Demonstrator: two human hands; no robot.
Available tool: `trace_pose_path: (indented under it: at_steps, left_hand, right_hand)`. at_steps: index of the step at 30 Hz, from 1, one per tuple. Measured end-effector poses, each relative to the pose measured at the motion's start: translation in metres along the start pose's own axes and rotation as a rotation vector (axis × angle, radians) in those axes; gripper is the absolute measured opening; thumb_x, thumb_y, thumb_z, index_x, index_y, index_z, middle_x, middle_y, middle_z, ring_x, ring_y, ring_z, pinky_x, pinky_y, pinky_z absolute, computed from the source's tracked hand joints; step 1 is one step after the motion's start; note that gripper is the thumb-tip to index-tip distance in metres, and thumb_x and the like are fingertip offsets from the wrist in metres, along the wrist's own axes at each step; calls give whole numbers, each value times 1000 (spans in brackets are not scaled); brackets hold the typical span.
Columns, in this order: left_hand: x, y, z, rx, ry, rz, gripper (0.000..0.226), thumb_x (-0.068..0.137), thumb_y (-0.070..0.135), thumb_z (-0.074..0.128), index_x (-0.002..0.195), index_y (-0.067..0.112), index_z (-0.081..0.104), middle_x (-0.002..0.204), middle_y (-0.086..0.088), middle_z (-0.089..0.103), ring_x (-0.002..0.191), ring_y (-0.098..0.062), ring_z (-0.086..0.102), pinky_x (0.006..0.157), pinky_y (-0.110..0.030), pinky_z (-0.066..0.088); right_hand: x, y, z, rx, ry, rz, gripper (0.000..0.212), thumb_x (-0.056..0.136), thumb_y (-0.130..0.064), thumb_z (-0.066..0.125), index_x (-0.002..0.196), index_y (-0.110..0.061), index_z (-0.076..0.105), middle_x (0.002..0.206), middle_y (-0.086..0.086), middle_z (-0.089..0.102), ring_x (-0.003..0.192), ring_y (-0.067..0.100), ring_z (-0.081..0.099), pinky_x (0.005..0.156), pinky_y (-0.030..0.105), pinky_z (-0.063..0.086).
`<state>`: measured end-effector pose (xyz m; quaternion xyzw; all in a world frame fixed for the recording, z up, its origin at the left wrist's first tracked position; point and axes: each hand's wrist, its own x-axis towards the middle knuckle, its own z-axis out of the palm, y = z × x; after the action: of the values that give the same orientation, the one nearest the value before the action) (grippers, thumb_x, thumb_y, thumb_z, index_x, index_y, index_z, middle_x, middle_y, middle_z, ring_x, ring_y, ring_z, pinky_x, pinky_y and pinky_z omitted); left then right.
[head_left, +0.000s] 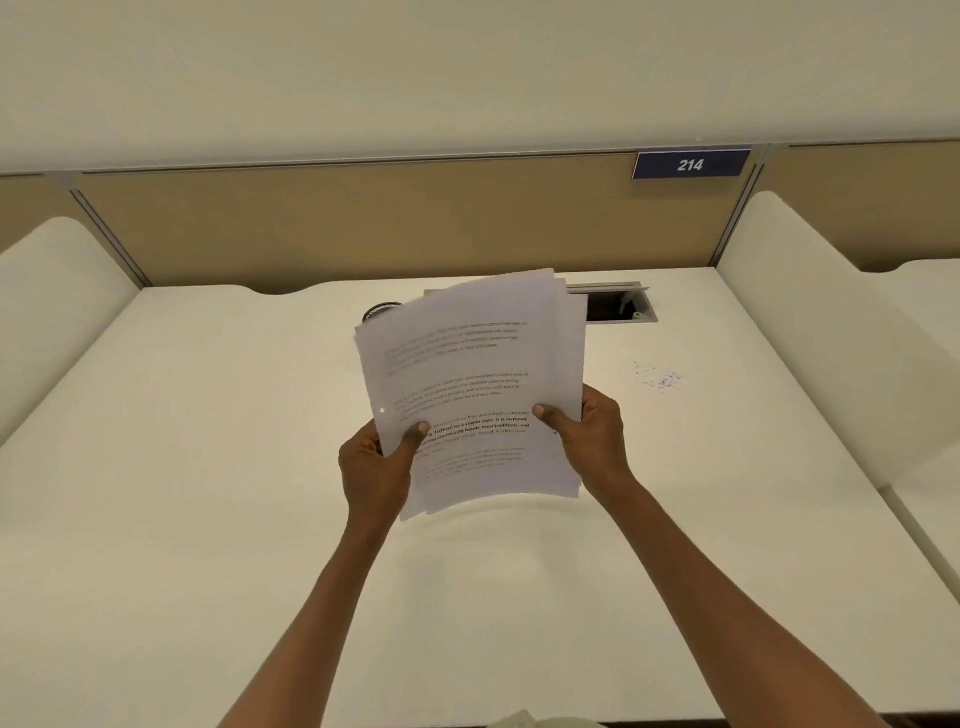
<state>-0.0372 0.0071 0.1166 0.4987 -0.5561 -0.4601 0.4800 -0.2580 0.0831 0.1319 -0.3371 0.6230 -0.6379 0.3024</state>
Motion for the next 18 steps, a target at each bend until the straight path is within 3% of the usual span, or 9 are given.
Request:
trace_pose_path:
  at_steps: [6, 9, 13, 18]
  left_hand:
    - [-5, 8, 9, 29, 125, 72, 11, 90, 18, 75, 98, 10, 73, 88, 7, 73, 70, 5, 66, 59, -10, 49]
    - [-7, 2, 7, 37, 105, 31, 18, 87, 20, 78, 101, 17, 68, 94, 8, 72, 76, 6, 66, 61, -9, 50]
    - [-3, -9, 3, 116, 39, 13, 40, 85, 21, 80, 120, 19, 61, 106, 8, 68, 95, -7, 65, 73, -19, 51]
    - [4, -7, 5, 122, -6, 10, 43, 86, 30, 73, 124, 17, 58, 114, 1, 69, 101, -15, 65, 83, -35, 56]
  right_hand:
    - [0, -3, 8, 0, 43, -42, 14, 82, -6, 74, 94, -10, 70, 88, 0, 73, 75, 14, 66, 62, 16, 53]
    - [-2, 4, 7, -2, 0, 8, 25, 78, -12, 80, 100, -13, 70, 94, -2, 74, 83, 16, 69, 68, 20, 57]
    - [-7, 18, 8, 9, -32, 87, 40, 73, -13, 83, 109, -16, 65, 103, -2, 73, 92, 17, 69, 70, 21, 57]
    - [-5, 18, 14, -8, -36, 74, 30, 81, -10, 76, 109, -11, 66, 101, -1, 74, 92, 23, 70, 70, 22, 57]
